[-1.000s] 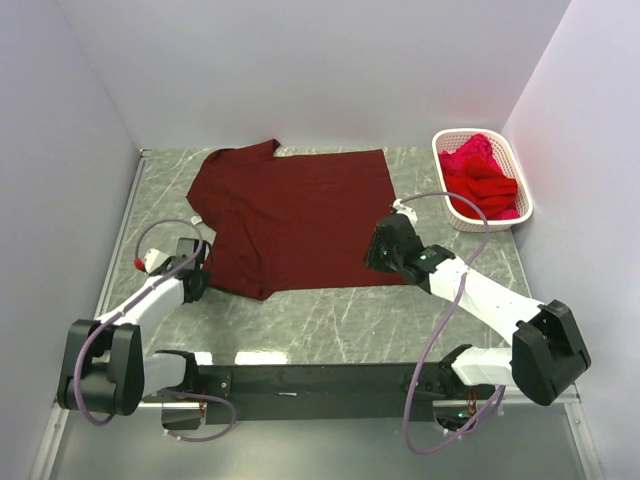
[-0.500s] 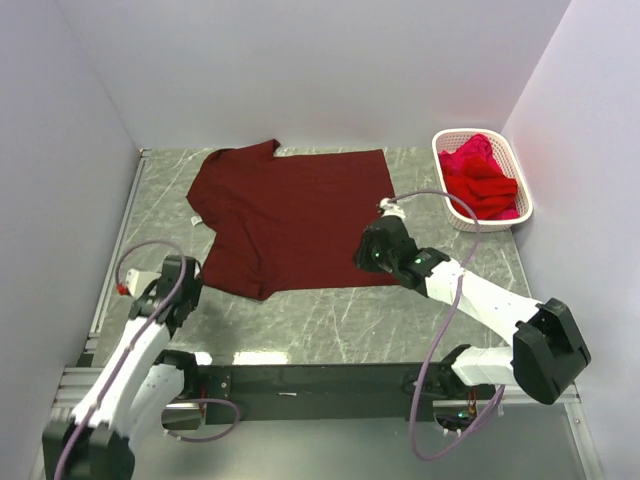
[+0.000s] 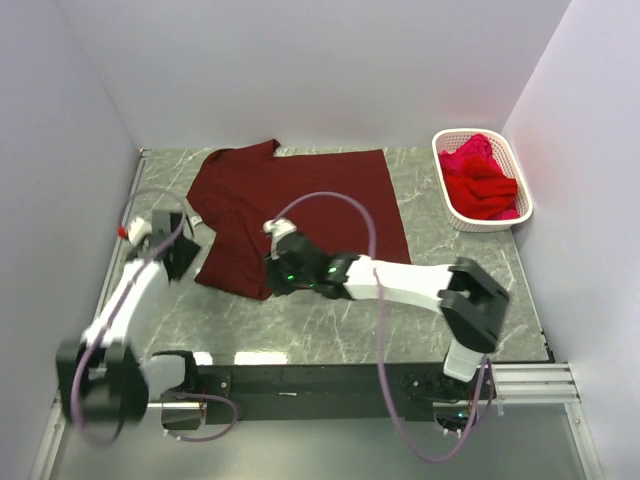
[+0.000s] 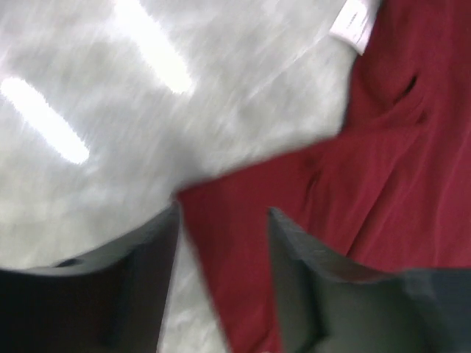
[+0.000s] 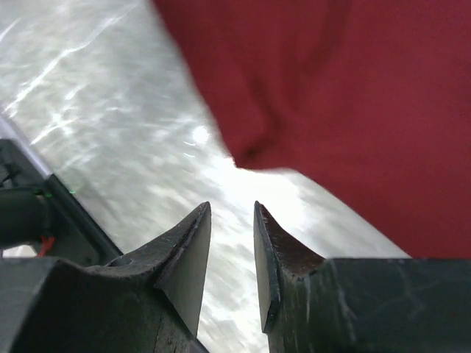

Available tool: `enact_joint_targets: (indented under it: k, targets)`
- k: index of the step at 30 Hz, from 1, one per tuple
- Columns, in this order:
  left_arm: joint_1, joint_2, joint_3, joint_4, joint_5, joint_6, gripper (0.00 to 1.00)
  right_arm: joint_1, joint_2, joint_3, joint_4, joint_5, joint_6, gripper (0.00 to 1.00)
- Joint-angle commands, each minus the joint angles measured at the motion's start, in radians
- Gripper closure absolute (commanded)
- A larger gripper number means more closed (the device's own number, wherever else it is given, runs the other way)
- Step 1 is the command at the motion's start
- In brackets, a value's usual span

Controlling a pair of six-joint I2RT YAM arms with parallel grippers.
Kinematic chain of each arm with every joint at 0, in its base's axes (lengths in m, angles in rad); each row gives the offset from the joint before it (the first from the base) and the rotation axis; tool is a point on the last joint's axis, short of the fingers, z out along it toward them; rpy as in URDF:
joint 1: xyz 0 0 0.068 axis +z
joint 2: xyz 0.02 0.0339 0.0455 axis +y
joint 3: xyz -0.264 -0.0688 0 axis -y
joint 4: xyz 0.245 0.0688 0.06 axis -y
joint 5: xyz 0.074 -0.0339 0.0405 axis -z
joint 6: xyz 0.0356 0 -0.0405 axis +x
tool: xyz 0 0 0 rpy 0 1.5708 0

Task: Fold and stack the t-shirts
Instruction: Flatten the tshirt out

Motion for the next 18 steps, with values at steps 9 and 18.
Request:
enact_joint_targets:
  k: [9, 18]
  targets:
    - [0.107, 0.530, 0.346, 0.207, 0.429, 0.501, 0.59, 0.126, 0.284, 0.296, 0.040, 0.105, -0.093, 0.61]
    - [0.107, 0.656, 0.414, 0.187, 0.535, 0.585, 0.49, 0.147, 0.465, 0.465, -0.031, 0.180, -0.133, 0.56]
